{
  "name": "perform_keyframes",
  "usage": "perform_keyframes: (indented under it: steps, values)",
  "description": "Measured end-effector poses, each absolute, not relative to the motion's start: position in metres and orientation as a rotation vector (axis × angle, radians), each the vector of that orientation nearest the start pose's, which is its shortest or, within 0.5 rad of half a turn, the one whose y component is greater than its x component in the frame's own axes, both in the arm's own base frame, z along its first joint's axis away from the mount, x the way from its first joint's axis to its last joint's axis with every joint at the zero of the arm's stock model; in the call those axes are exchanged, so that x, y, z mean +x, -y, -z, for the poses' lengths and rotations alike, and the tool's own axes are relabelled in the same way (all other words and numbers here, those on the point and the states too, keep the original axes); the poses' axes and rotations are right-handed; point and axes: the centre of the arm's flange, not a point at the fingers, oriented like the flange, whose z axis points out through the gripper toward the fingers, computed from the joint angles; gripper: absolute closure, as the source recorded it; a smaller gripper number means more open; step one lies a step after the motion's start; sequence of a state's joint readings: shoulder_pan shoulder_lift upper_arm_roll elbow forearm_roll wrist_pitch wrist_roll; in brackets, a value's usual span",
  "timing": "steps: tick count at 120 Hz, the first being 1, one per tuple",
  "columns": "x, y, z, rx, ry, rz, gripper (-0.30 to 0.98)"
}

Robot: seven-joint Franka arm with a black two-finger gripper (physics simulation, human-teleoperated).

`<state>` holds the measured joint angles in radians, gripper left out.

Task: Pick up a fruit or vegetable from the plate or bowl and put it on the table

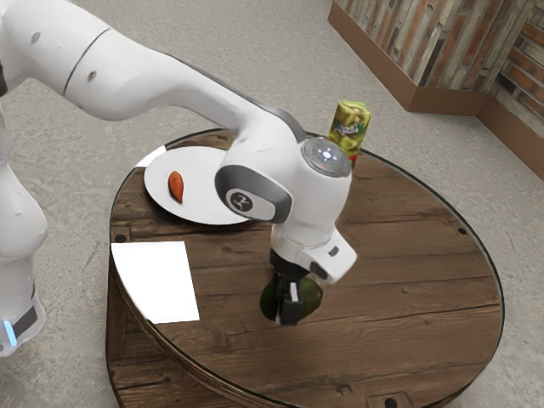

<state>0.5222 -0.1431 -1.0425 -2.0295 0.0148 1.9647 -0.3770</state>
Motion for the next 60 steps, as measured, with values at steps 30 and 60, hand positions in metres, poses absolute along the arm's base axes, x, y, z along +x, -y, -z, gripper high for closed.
perform_keyframes:
  steps: [30,60]
  values:
    - [0.46,0.277,-0.476,-3.034,-0.177,0.126,0.07]
    - [0.454,0.304,-0.551,-3.005,-0.249,0.327,0.01]
